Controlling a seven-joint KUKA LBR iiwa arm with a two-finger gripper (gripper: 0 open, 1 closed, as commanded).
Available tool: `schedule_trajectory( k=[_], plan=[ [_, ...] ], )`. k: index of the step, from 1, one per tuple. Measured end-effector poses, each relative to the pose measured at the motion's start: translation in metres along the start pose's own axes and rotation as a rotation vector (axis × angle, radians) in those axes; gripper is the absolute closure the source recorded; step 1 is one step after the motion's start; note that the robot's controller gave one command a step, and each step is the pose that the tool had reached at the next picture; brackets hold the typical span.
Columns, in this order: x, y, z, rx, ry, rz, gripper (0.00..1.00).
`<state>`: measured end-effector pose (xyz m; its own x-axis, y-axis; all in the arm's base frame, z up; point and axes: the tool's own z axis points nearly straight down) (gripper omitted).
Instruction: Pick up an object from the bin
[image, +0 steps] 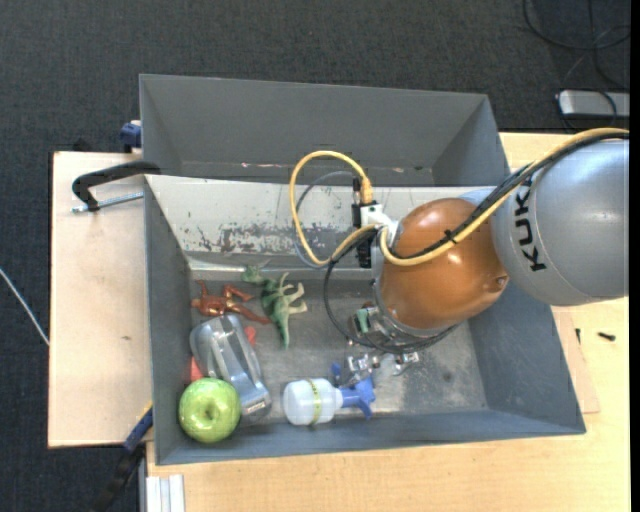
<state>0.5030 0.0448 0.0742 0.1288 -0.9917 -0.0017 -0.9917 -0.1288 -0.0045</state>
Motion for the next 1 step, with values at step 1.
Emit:
schedule_trajectory(
  k=[1],
  plan=[
    [0.0000,0.0000,0.0000,0.000,0.000,0.000,1.00]
  ],
)
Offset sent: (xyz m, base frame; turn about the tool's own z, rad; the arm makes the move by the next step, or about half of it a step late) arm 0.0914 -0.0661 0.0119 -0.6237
